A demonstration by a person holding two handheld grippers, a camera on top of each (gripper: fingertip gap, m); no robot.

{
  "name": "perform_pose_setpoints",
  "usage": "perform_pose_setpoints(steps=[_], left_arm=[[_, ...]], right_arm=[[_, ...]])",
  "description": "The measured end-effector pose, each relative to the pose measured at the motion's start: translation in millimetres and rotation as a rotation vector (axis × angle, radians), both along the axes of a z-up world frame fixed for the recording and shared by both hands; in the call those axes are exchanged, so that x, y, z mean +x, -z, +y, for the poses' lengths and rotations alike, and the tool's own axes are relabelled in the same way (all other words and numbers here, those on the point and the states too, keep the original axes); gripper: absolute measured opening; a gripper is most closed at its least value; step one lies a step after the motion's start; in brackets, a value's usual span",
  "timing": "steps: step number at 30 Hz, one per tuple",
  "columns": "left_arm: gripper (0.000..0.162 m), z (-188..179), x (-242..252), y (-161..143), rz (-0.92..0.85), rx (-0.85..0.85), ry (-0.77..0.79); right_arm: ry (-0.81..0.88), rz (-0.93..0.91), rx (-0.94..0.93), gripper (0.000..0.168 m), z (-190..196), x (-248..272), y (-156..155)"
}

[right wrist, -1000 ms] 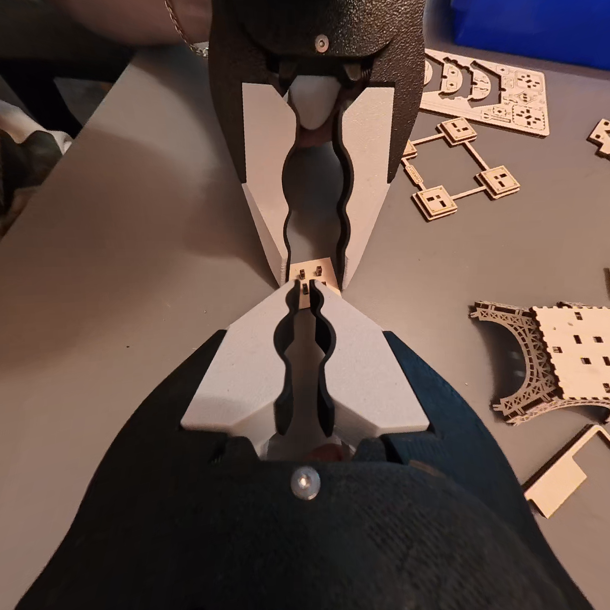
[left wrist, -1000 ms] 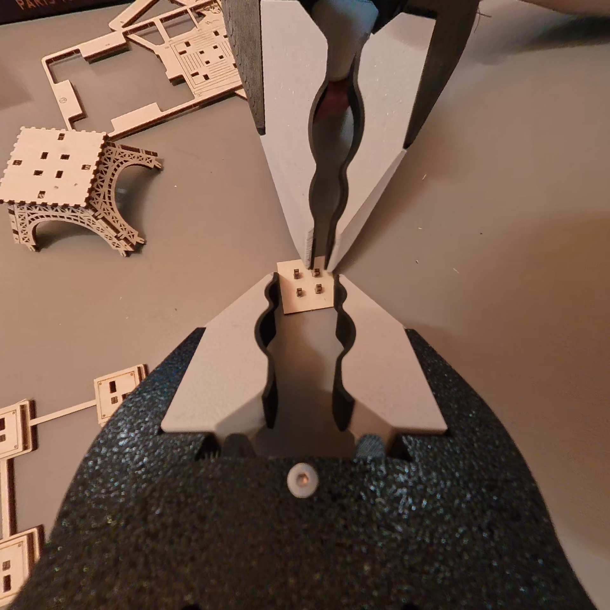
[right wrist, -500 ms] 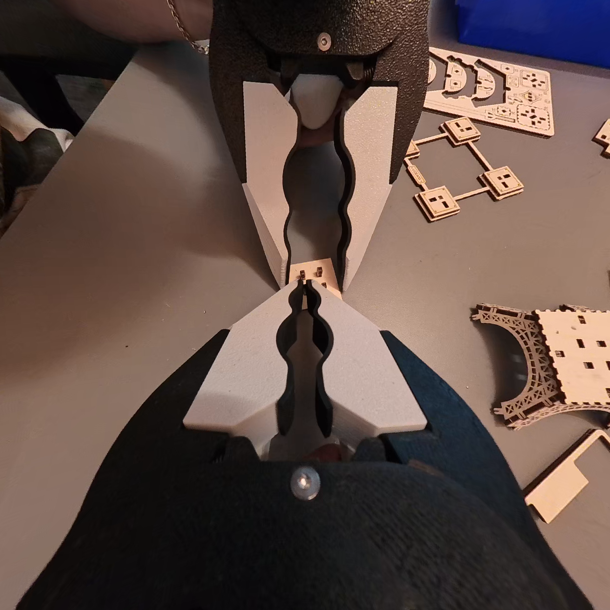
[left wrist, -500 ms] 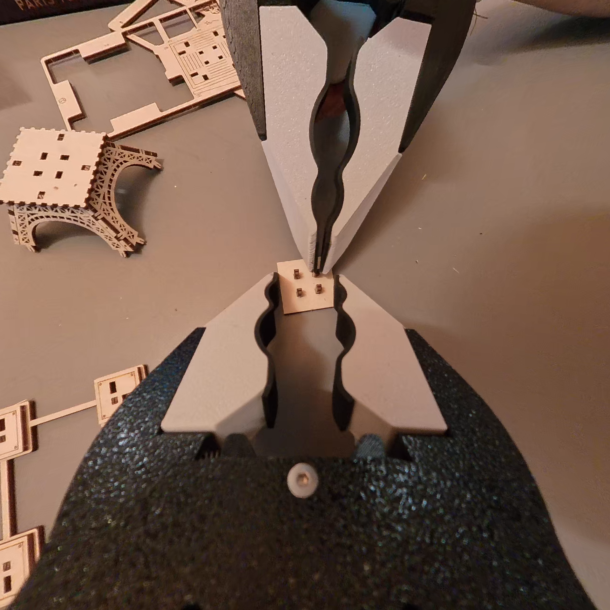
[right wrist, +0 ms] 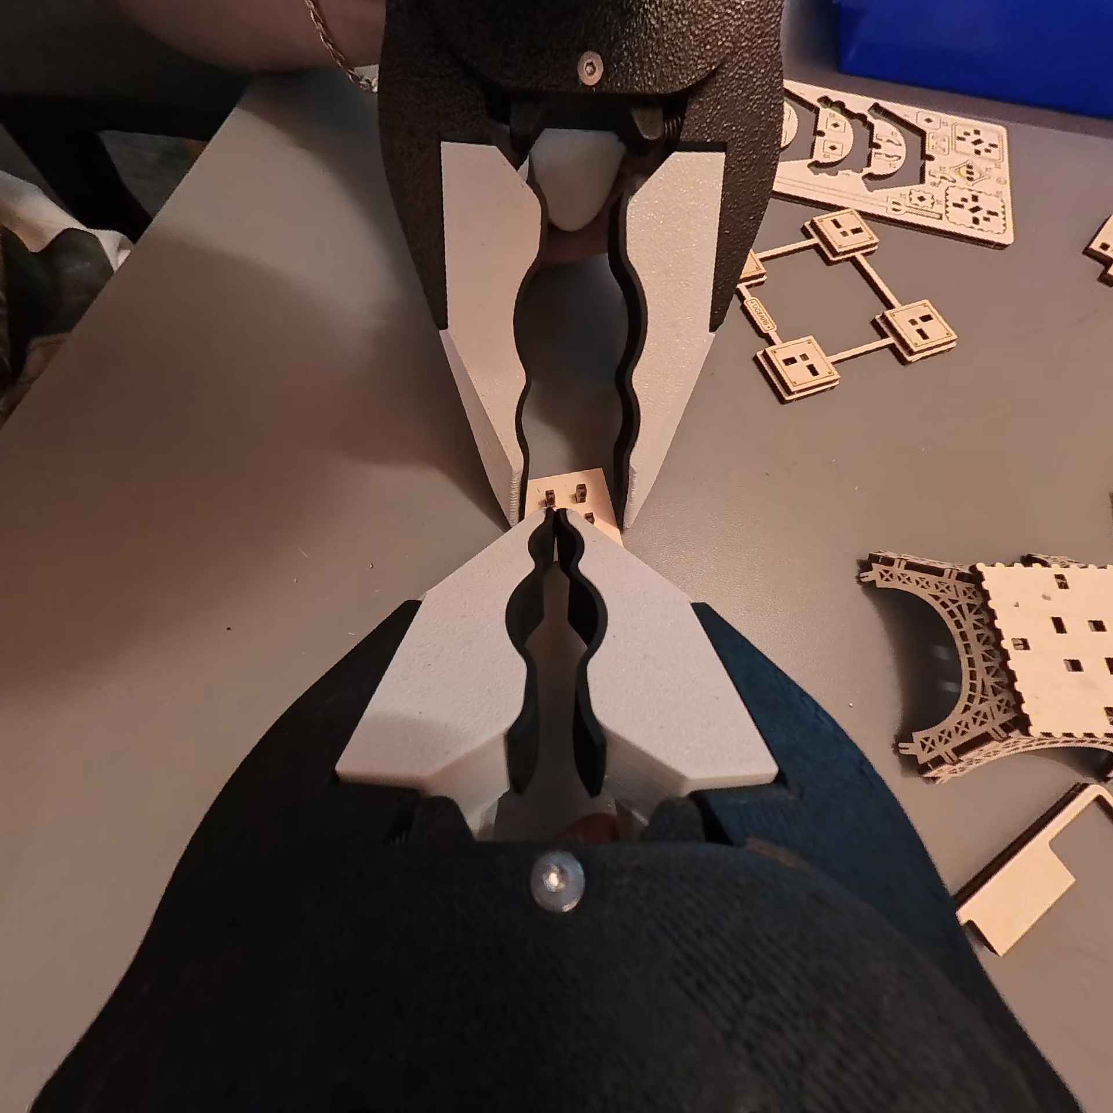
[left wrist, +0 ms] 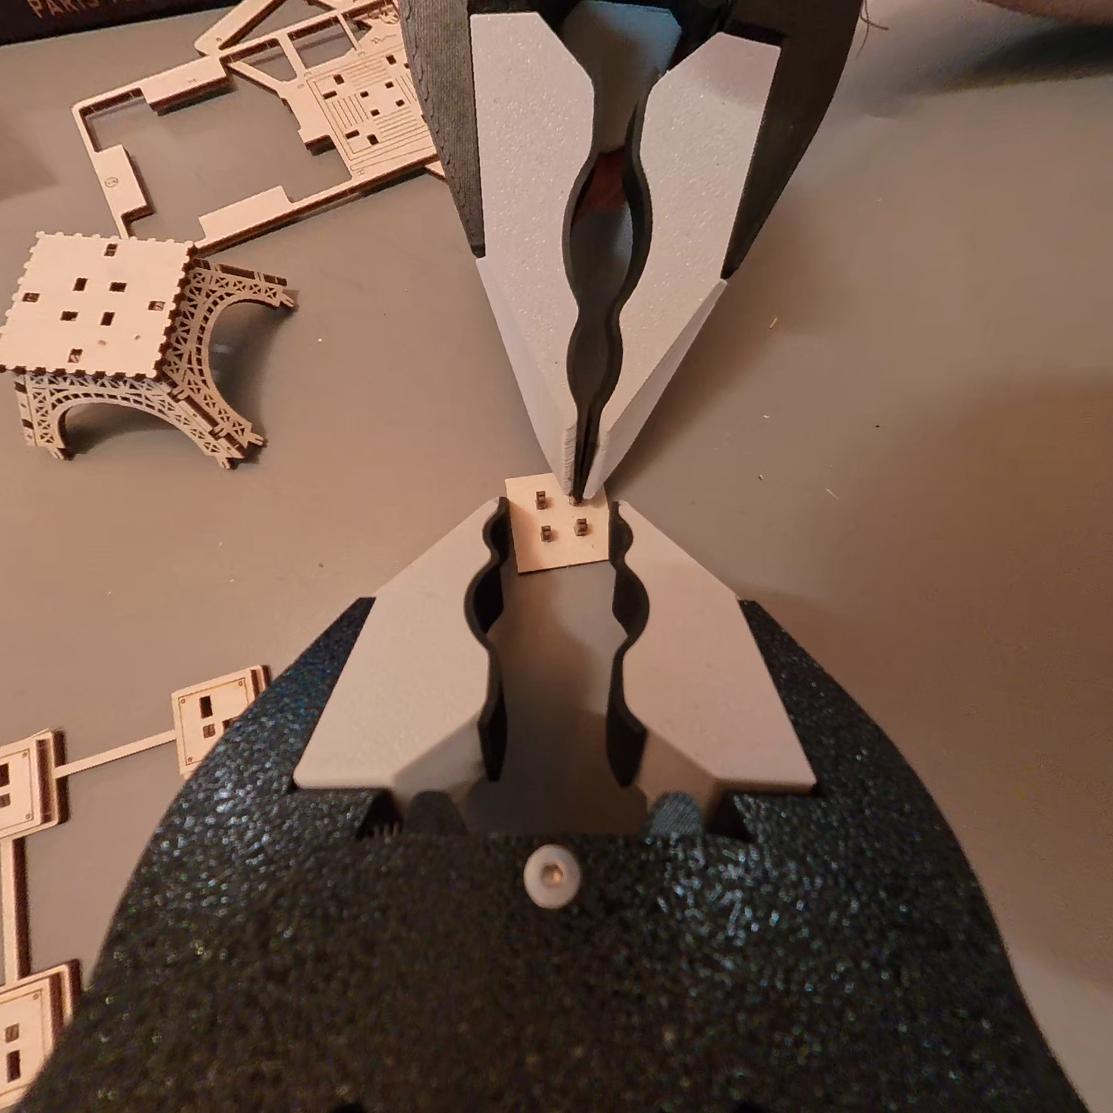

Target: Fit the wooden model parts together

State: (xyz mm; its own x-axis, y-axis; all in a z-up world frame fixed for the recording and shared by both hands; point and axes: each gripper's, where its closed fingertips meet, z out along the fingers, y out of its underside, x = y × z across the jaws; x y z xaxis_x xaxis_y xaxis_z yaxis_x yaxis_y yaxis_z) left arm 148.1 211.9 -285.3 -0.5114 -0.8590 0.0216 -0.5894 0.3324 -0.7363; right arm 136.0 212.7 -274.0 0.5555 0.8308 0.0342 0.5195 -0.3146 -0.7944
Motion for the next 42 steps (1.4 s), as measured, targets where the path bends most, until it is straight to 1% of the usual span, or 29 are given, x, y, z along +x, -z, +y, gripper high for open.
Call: perform_pose_setpoints(steps=[4,6,7,11,12,14,18,21,24,26,27,29,33,37,42], left_arm=[[0.031,0.1,0.2,-0.1,0.0,0.0,-0.001],[0.031,-0.8,-1.0,-0.2,0.001,0.0,0.011],[0.03,-0.7,-1.3,-0.2,0.002,-0.004,0.014],[0.031,-0.5,-1.3,-0.2,-0.001,0.0,0.017],[0.031,-0.5,-1.4,-0.2,-0.001,0.0,0.017],[0.031,-0.5,-1.3,-0.2,-0.002,0.001,0.019],[0.031,-0.6,-1.5,-0.3,-0.004,0.005,0.035],[0.031,-0.7,-1.6,-0.4,-0.005,0.006,0.046],[0.031,-0.9,-2.0,-0.4,-0.007,0.009,0.05],[0.031,-1.5,-2.4,-0.6,-0.013,0.018,0.054],[0.031,-1.7,-2.6,-0.6,-0.014,0.018,0.056],[0.031,-1.7,-2.5,-0.4,-0.009,0.011,0.056],[0.031,-1.6,-2.6,-0.4,-0.007,0.009,0.055],[0.031,-1.2,-2.5,-0.4,-0.006,0.007,0.053],[0.031,-1.0,-2.4,-0.5,-0.006,0.007,0.052]], right_arm=[[0.017,-0.05,-0.006,0.0,-1.3,9.0,6.9],[0.023,-0.003,0.049,0.0,4.3,-10.3,-5.6],[0.028,-0.052,0.063,0.0,6.6,-10.0,-3.5],[0.044,-0.039,0.078,0.0,1.5,-4.2,-9.4],[0.061,-0.057,0.081,0.003,1.6,1.4,-8.4],[0.092,-0.057,0.06,0.022,1.5,8.7,-5.8],[0.111,-0.09,0.057,0.033,3.6,21.6,-2.0],[0.096,-0.028,0.037,0.035,5.4,17.0,-4.3],[0.097,-0.057,0.035,0.04,7.2,19.6,-2.6],[0.091,-0.056,0.048,0.036,6.5,18.1,-5.8],[0.074,-0.044,0.06,0.027,4.1,13.7,-9.5],[0.057,-0.048,0.085,0.014,0.0,7.6,-13.3],[0.09,-0.085,0.129,0.012,-0.6,5.1,-9.4],[0.087,-0.084,0.095,0.008,-2.1,0.1,-0.3],[0.101,-0.083,0.085,0.005,1.9,-0.5,1.2]])
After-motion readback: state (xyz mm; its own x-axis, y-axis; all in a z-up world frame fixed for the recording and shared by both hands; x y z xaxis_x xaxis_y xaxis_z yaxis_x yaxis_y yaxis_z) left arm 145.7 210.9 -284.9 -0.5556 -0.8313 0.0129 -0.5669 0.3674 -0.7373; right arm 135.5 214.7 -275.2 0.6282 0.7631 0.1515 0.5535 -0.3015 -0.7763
